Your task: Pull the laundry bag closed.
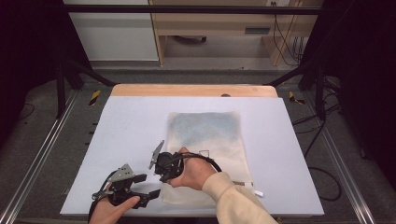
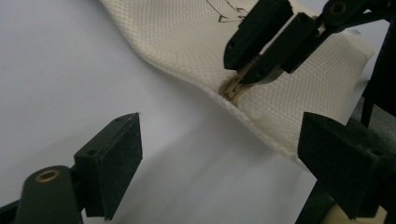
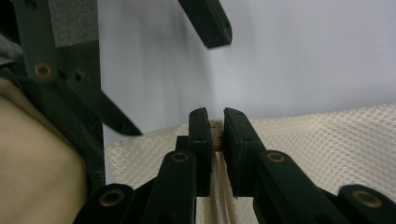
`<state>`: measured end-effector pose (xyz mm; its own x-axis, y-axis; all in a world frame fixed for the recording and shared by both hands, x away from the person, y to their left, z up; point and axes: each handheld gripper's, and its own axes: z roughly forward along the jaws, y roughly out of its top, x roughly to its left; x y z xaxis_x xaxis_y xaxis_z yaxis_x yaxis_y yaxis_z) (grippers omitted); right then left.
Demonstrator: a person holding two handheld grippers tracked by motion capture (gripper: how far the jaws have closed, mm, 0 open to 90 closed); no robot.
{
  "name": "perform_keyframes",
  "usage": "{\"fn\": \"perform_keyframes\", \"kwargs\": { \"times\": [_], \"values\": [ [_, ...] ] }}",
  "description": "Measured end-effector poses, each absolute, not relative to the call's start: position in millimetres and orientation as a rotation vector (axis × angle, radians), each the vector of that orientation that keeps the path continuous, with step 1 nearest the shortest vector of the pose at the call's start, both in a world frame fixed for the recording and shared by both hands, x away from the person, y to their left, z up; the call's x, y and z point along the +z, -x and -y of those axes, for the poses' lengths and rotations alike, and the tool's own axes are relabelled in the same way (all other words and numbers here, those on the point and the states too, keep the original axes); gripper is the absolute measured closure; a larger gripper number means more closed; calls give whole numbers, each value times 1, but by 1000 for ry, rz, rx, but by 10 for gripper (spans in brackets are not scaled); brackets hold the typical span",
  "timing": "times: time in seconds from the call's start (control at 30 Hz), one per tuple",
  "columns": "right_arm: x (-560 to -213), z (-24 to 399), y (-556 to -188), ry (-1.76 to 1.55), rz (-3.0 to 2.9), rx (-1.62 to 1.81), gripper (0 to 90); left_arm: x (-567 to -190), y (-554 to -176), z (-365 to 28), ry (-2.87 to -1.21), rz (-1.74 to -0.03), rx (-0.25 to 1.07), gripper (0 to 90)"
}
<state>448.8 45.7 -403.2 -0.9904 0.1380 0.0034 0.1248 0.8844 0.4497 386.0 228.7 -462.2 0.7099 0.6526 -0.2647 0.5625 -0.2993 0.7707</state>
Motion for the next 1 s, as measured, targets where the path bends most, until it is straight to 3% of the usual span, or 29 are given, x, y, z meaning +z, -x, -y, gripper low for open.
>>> {"fn": "perform_keyframes", "kwargs": {
  "times": [0.23, 0.77, 1.0],
  "values": [
    [-401, -44, -448, -220, -3018, 731, 820, -469, -390, -214, -1956, -940, 54, 172],
    [-397, -40, -448, -207, -3010, 737, 820, -480, -397, -202, -1874, -955, -90, 406],
    [-398, -41, -447, -210, -3010, 742, 820, -484, -402, -197, -1871, -950, -133, 454]
  ]
}}
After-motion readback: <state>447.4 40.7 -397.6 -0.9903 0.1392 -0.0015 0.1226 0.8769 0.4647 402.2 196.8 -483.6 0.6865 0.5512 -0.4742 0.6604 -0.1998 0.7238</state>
